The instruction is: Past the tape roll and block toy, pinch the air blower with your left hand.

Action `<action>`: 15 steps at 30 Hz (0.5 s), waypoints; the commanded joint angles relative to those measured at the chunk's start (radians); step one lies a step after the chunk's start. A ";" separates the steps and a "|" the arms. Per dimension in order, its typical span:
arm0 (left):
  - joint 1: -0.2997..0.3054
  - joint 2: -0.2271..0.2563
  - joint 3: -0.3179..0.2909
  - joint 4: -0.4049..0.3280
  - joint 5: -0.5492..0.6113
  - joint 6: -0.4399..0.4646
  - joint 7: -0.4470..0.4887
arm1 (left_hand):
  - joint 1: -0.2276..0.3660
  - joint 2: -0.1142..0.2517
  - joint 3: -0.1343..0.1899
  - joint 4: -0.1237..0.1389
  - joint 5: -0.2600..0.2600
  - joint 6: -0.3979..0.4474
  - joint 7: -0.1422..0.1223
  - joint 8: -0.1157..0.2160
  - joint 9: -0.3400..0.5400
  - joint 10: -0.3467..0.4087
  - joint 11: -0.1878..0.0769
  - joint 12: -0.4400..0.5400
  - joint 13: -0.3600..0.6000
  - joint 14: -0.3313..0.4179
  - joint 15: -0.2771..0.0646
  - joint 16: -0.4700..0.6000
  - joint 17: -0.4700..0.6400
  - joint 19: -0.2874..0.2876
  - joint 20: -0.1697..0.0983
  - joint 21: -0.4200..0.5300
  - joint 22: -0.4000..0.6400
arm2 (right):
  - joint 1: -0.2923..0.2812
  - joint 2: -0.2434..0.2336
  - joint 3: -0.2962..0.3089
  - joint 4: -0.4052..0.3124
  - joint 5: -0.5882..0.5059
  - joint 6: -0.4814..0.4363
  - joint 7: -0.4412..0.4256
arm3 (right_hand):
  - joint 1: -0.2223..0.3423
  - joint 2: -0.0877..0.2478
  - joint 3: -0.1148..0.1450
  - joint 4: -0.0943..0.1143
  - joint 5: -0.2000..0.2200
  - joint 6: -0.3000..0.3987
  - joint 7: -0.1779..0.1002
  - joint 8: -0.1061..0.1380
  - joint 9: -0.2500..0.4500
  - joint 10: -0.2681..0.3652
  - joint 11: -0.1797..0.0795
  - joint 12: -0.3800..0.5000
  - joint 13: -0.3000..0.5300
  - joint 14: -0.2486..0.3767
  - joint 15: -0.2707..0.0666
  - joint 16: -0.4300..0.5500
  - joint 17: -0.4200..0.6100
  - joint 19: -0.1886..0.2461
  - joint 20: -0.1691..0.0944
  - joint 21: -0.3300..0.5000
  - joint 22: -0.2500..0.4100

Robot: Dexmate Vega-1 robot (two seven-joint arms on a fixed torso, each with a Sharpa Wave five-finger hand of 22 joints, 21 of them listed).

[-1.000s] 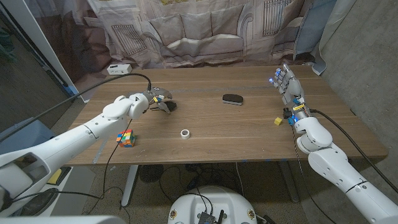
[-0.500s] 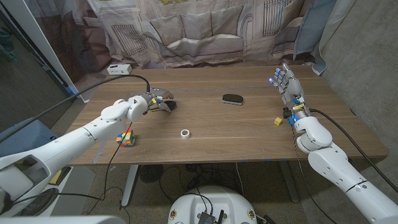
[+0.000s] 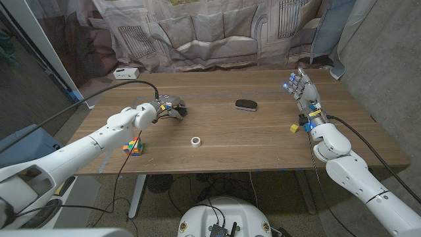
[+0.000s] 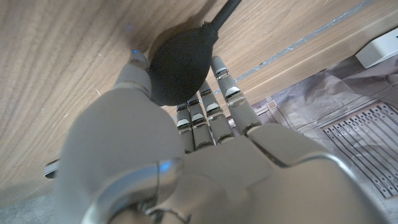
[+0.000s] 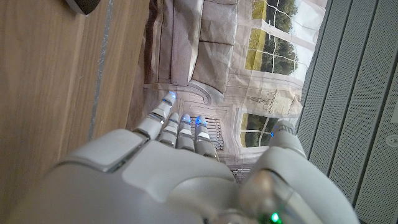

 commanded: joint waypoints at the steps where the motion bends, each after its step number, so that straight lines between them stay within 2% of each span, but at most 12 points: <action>1: -0.009 -0.001 0.014 0.007 -0.004 -0.001 -0.014 | 0.018 0.004 0.011 -0.002 -0.002 0.015 -0.004 0.005 0.002 0.015 -0.003 0.003 0.002 0.010 0.002 0.001 0.003 0.010 0.006 0.003 0.002 | 0.001 0.006 -0.003 0.010 0.007 -0.001 0.000 | 0.002 0.016 -0.005 -0.002 0.002 0.008 0.003 -0.004 0.003 0.008 0.004 -0.001 0.006 0.005 0.001 -0.005 0.006 0.005 0.002 -0.002 0.003; 13: -0.002 -0.004 0.011 0.010 -0.014 0.006 0.001 | 0.099 0.035 0.062 -0.014 0.003 0.058 0.002 0.008 0.005 0.058 0.000 0.010 0.006 0.061 -0.003 0.002 0.004 0.054 -0.007 0.011 0.003 | 0.008 0.012 -0.011 0.029 0.016 0.005 0.011 | 0.003 0.017 -0.005 -0.002 0.002 0.009 0.004 -0.004 0.003 0.009 0.004 -0.001 0.006 0.005 0.002 -0.005 0.006 0.006 0.003 -0.002 0.003; 14: -0.001 -0.005 0.010 0.011 -0.016 0.006 0.006 | 0.103 0.036 0.065 -0.014 0.003 0.060 0.002 0.008 0.005 0.059 0.000 0.010 0.006 0.067 -0.007 0.004 0.004 0.057 -0.009 0.012 0.003 | 0.009 0.013 -0.011 0.029 0.017 0.004 0.010 | 0.003 0.017 -0.005 -0.002 0.002 0.009 0.004 -0.004 0.003 0.009 0.004 -0.001 0.006 0.005 0.003 -0.005 0.006 0.006 0.003 -0.002 0.003; 15: 0.000 -0.005 0.009 0.011 -0.017 0.005 0.011 | 0.111 0.041 0.072 -0.013 0.003 0.065 0.001 0.008 0.006 0.070 -0.001 0.013 0.007 0.081 -0.014 0.006 0.005 0.064 -0.025 0.014 0.003 | 0.009 0.014 -0.011 0.028 0.021 0.001 0.008 | 0.003 0.017 -0.005 -0.002 0.002 0.009 0.004 -0.004 0.003 0.009 0.005 -0.001 0.006 0.005 0.003 -0.005 0.006 0.006 0.004 -0.002 0.003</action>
